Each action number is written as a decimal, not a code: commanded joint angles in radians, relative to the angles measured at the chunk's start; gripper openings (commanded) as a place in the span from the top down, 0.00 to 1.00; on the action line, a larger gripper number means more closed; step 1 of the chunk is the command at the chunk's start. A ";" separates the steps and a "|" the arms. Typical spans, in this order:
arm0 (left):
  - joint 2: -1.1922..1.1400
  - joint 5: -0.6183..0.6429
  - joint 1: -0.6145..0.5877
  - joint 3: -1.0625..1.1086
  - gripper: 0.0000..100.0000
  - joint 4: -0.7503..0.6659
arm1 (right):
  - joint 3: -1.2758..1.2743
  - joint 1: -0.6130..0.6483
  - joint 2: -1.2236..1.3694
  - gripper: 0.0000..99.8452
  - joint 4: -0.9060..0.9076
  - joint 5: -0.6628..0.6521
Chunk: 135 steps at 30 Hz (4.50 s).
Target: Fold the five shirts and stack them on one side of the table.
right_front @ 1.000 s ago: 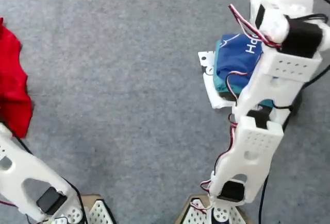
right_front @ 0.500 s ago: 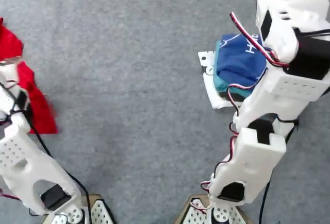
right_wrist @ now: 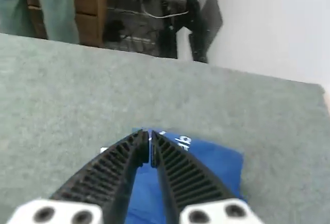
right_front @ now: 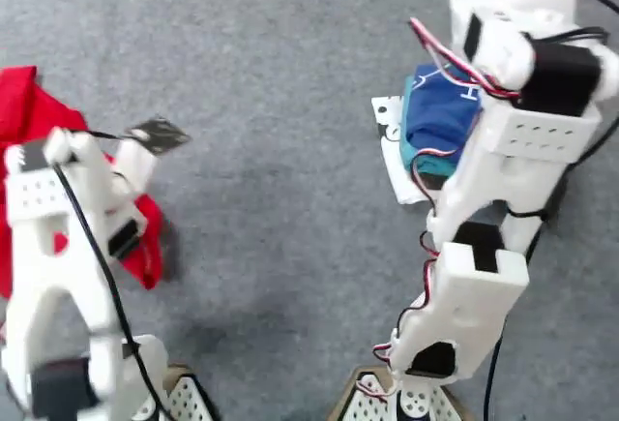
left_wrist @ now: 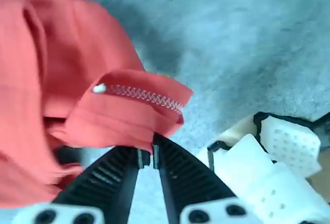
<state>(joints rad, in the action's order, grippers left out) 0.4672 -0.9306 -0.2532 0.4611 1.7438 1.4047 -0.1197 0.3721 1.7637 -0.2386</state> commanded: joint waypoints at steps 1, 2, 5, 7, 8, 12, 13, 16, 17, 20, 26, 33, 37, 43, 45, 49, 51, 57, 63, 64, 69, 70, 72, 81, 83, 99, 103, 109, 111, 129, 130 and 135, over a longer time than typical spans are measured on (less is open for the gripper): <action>0.219 0.032 0.143 0.019 0.97 0.015 | -0.002 0.057 -0.042 0.98 0.002 0.002; 0.261 0.058 0.179 0.019 0.97 0.015 | -0.004 0.072 -0.042 0.98 0.002 0.002; 0.367 0.149 0.240 0.022 0.89 0.015 | -0.021 0.107 -0.036 0.98 0.002 0.002; 0.404 0.255 0.236 0.022 0.78 0.015 | -0.054 0.120 -0.024 0.98 0.000 0.002; 0.420 0.307 0.217 0.018 0.74 0.014 | -0.074 0.123 -0.018 0.98 0.000 0.002; 0.439 0.405 0.059 -0.048 0.71 0.014 | -0.133 0.123 -0.012 0.98 0.000 0.002; 0.436 0.402 -0.010 -0.068 0.71 0.014 | -0.140 0.123 -0.013 0.98 0.000 0.002; 0.407 0.354 -0.252 -0.091 0.74 0.012 | -0.140 0.123 -0.016 0.98 0.000 0.002; 0.385 0.331 -0.326 -0.087 0.75 0.008 | -0.140 0.123 -0.016 0.98 0.000 0.002; 0.285 0.313 -0.518 -0.038 0.78 -0.077 | -0.145 0.123 -0.013 0.98 0.000 0.002; 0.012 0.422 -0.575 -0.015 0.78 -0.252 | -0.145 0.146 -0.008 0.98 0.002 0.002; -0.279 0.514 -0.479 -0.015 0.78 -0.356 | -0.147 0.201 -0.008 0.98 0.000 0.000; -0.361 0.611 -0.407 -0.038 0.78 -0.351 | -0.147 0.204 -0.008 0.98 0.000 0.002; -0.411 0.709 -0.400 -0.094 0.78 -0.358 | -0.147 0.199 -0.008 0.98 0.000 0.002; -0.430 0.713 -0.406 -0.111 0.78 -0.358 | -0.147 0.199 -0.008 0.98 0.002 0.002; -0.482 0.713 -0.412 -0.091 0.79 -0.404 | -0.147 0.199 -0.008 0.98 0.002 0.002; -0.502 0.706 -0.412 -0.087 0.83 -0.407 | -0.147 0.199 -0.008 0.98 0.002 0.002; -0.509 0.704 -0.415 -0.093 0.94 -0.388 | -0.147 0.199 -0.008 0.98 0.002 0.002; -0.509 0.704 -0.415 -0.157 0.94 -0.295 | -0.147 0.199 -0.008 0.98 0.002 0.002; -0.509 0.704 -0.414 -0.160 0.94 -0.295 | -0.147 0.199 -0.008 0.98 0.002 0.002; -0.519 0.760 -0.395 -0.157 0.87 -0.288 | -0.147 0.199 -0.007 0.98 0.002 0.002; -0.516 0.807 -0.395 -0.157 0.84 -0.288 | -0.150 0.199 -0.007 0.98 0.002 0.002; -0.516 0.931 -0.394 -0.157 0.80 -0.290 | -0.179 0.199 -0.004 0.98 0.000 0.002; -0.520 1.272 -0.389 -0.168 0.83 -0.319 | -0.266 0.204 -0.001 0.98 0.000 0.002; -0.520 1.307 -0.384 -0.162 0.83 -0.325 | -0.265 0.204 -0.002 0.98 0.000 0.002; -0.522 1.398 -0.326 -0.168 0.83 -0.328 | -0.265 0.203 -0.001 0.98 -0.003 0.002; -0.522 1.398 -0.374 -0.136 0.83 -0.376 | -0.265 0.201 -0.001 0.98 -0.003 0.002; -0.522 1.392 -0.378 -0.099 0.83 -0.390 | -0.265 0.203 -0.001 0.98 -0.003 0.002; -0.522 1.379 -0.374 -0.099 0.83 -0.388 | -0.265 0.203 -0.001 0.98 -0.003 0.002; -0.706 1.369 -0.355 -0.219 0.83 -0.296 | -0.266 0.203 0.001 0.98 -0.003 0.002; -0.707 1.369 -0.355 -0.229 0.83 -0.287 | -0.266 0.203 0.001 0.98 -0.005 0.002; -0.707 1.361 -0.357 -0.306 0.92 -0.236 | -0.266 0.201 0.001 0.98 -0.005 0.002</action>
<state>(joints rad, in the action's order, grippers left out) -0.2463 0.4442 -0.5984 0.2294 1.4722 1.1362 0.0767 0.3767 1.7637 -0.2386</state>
